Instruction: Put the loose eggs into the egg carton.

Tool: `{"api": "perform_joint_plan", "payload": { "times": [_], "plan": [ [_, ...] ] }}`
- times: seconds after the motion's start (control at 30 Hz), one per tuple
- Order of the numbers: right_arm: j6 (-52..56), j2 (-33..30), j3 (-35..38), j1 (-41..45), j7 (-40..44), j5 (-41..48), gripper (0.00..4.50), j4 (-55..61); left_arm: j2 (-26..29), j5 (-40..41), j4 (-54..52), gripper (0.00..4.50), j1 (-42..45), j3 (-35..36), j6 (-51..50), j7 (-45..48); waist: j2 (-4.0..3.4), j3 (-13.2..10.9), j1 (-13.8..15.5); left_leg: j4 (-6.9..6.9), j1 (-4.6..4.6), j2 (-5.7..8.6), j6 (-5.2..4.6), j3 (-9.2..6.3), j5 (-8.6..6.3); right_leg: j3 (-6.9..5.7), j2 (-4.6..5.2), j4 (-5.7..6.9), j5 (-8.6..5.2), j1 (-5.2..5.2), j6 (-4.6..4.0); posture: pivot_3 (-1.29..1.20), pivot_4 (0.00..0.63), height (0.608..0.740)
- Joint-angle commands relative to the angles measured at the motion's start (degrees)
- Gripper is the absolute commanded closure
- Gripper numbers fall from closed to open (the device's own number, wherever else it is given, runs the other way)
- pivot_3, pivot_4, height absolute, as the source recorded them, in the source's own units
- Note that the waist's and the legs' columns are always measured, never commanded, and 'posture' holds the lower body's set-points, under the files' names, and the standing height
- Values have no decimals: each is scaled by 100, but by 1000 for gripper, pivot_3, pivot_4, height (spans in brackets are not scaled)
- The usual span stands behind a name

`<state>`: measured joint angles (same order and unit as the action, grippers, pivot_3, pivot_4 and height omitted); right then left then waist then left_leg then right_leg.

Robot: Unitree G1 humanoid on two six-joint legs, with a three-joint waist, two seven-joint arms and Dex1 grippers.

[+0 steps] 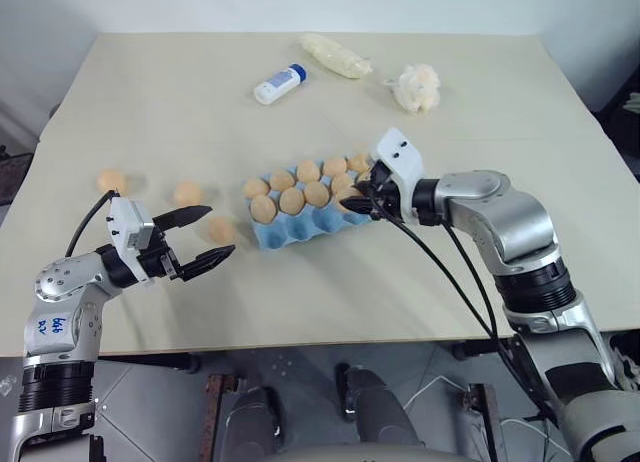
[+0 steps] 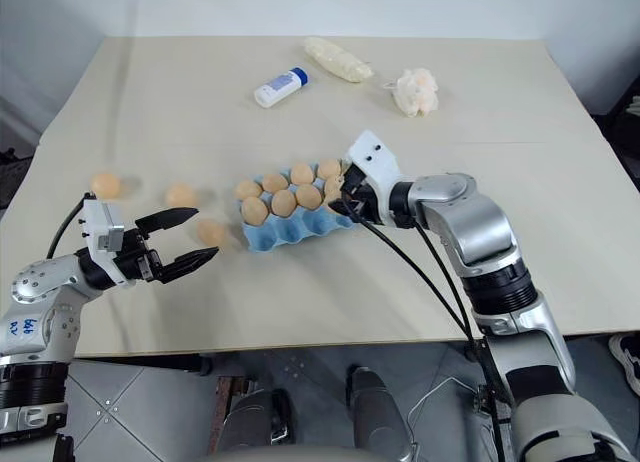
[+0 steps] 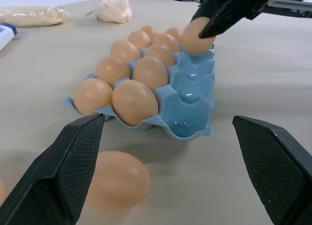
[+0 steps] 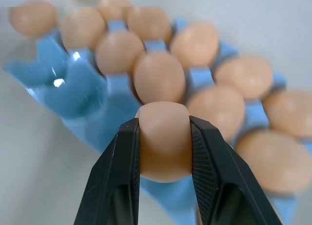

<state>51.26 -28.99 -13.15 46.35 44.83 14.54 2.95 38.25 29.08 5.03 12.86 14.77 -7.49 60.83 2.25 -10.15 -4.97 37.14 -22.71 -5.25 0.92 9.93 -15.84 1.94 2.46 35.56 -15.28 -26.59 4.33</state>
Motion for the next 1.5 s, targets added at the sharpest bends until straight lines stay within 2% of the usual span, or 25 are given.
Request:
{"api": "perform_joint_plan", "payload": {
  "times": [0.03,0.07,0.4,0.53,0.77,0.93,1.13,1.27,1.5],
  "plan": [
    [-112,-152,132,-1,28,-20,3388,128,-24,88,-55,0,96,89,75,11,0,0,0,0,0,-1,0,0,0,0,-2,0,0,0,0,0,150,740],
    [-143,-153,114,-6,24,-25,3388,104,-28,81,-45,0,105,77,82,17,0,0,-1,0,0,-2,0,0,0,0,-3,1,0,-1,0,0,150,740],
    [-154,-152,183,112,58,43,46,6,-39,75,-33,0,152,84,69,8,0,0,4,2,-1,-2,1,0,0,-1,-3,1,0,0,0,0,150,740],
    [-168,-252,254,125,120,80,13,55,-33,88,-71,0,122,101,51,-6,0,0,4,2,0,-2,0,0,0,-1,-3,2,0,0,0,0,150,740],
    [-413,-1032,865,-345,773,544,13,525,-76,91,-295,0,-34,202,42,-259,1,0,37,1,-5,0,-3,-1,-3,-2,-1,-6,0,0,0,0,150,740],
    [-1293,-1486,1455,-1210,1549,905,13,580,-495,-25,-727,0,-26,519,179,-1359,2,1,70,4,-9,-1,-6,-4,-8,-5,-3,-13,1,3,3,0,150,740],
    [-2464,-1108,2167,-1833,2054,1471,13,180,-918,-372,-965,0,-82,776,376,-2564,4,0,25,16,10,2,-10,0,-2,5,-6,-2,10,18,20,0,150,740],
    [-2950,-1243,2138,-2198,2691,1472,13,-233,-1411,-601,-1570,0,-567,1075,532,-3543,5,0,15,7,57,1,-8,-3,-3,4,-6,-12,9,70,18,0,150,740],
    [-3466,-1178,2266,-2250,3092,1663,13,-699,-1880,-542,-2239,0,-1511,1320,261,-4348,5,0,21,14,71,2,-10,-7,-5,3,-3,-14,9,89,17,0,150,740]
  ]
}}
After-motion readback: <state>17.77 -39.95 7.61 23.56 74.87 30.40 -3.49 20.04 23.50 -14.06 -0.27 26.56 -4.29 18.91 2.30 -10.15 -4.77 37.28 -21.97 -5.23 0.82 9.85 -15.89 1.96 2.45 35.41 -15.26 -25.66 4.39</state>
